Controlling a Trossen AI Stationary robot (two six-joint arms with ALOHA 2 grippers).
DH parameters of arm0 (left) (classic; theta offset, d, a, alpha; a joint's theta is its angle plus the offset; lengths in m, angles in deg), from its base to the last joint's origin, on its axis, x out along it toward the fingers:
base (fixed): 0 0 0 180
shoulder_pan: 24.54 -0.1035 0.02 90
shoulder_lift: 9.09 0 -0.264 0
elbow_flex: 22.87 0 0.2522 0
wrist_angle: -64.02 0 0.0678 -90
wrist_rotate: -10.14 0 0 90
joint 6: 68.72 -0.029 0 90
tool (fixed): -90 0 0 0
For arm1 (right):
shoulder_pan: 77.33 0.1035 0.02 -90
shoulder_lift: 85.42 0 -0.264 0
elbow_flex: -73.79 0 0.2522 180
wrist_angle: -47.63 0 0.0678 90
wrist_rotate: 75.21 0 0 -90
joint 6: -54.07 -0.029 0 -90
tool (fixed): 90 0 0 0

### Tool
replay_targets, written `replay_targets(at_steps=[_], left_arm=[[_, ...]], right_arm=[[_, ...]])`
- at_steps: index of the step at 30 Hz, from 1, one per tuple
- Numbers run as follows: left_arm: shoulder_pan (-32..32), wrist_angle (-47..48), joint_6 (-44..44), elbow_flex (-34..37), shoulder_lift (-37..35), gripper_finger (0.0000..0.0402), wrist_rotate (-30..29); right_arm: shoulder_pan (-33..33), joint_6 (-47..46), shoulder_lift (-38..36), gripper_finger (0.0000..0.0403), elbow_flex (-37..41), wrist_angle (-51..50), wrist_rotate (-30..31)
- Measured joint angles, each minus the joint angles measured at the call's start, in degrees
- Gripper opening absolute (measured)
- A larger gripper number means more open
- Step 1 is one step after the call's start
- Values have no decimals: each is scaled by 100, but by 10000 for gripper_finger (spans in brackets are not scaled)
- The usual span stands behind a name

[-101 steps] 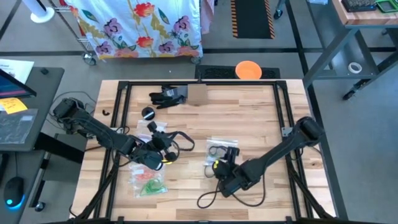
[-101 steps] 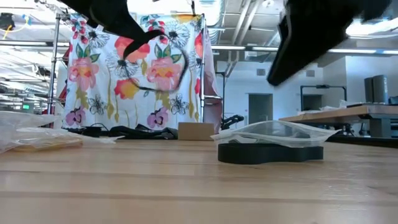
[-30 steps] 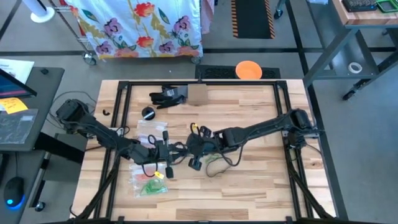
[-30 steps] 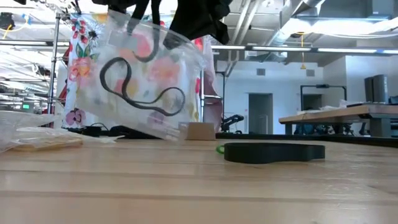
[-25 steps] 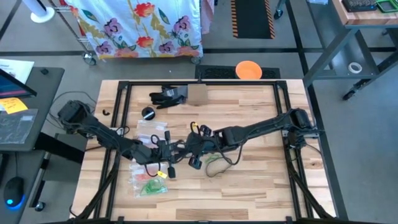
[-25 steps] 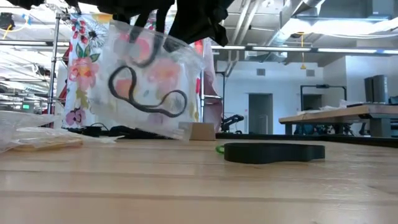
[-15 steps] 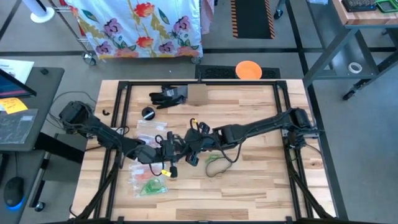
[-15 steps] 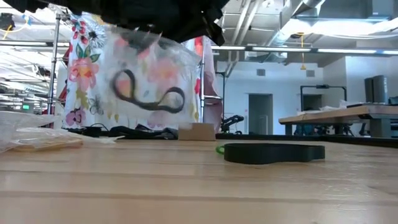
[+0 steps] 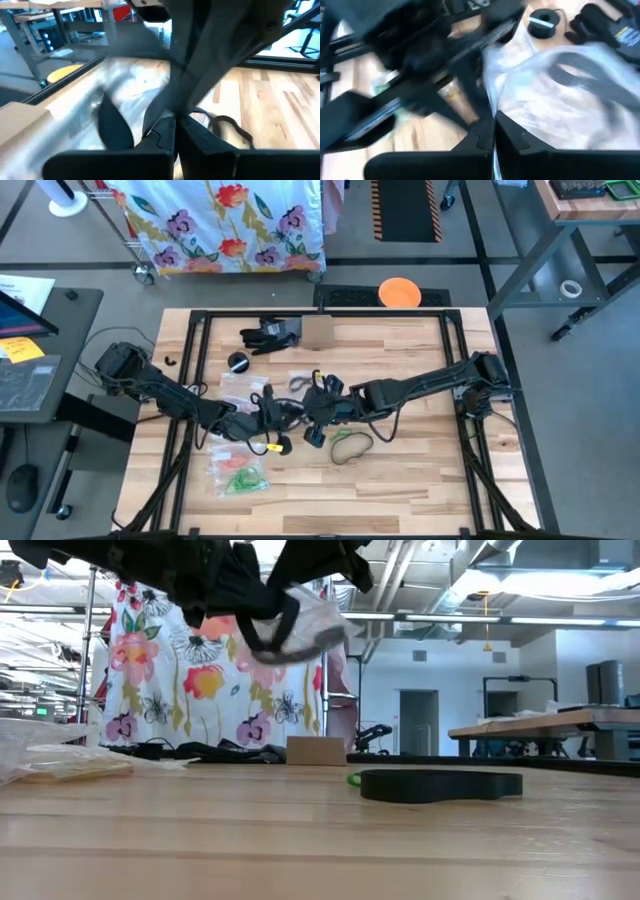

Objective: Sort rubber bands
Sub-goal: Put the black rubber band into the transparent zip bag

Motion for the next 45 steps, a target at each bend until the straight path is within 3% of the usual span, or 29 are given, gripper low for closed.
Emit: replay_targets(at_steps=[7,15,27,32,38,45], left_arm=[[48,-258,-197,-21,4,0,-64],[-62,-276,129,-36,4,0,-41],[-153,-157,1210,-63,-9,0,-787],[-321,-162,1711,-63,-11,0,-191],[-295,-855,1224,-59,-11,0,700],[-189,-859,852,-59,-11,15,743]], right_arm=[[49,-107,-22,0,-2,-61,184],[129,-465,-20,0,-2,21,-17],[416,-987,9,0,0,141,-230],[455,-982,9,0,0,392,-230],[371,-969,9,0,2,239,-178],[223,-960,-289,0,7,-136,-125]])
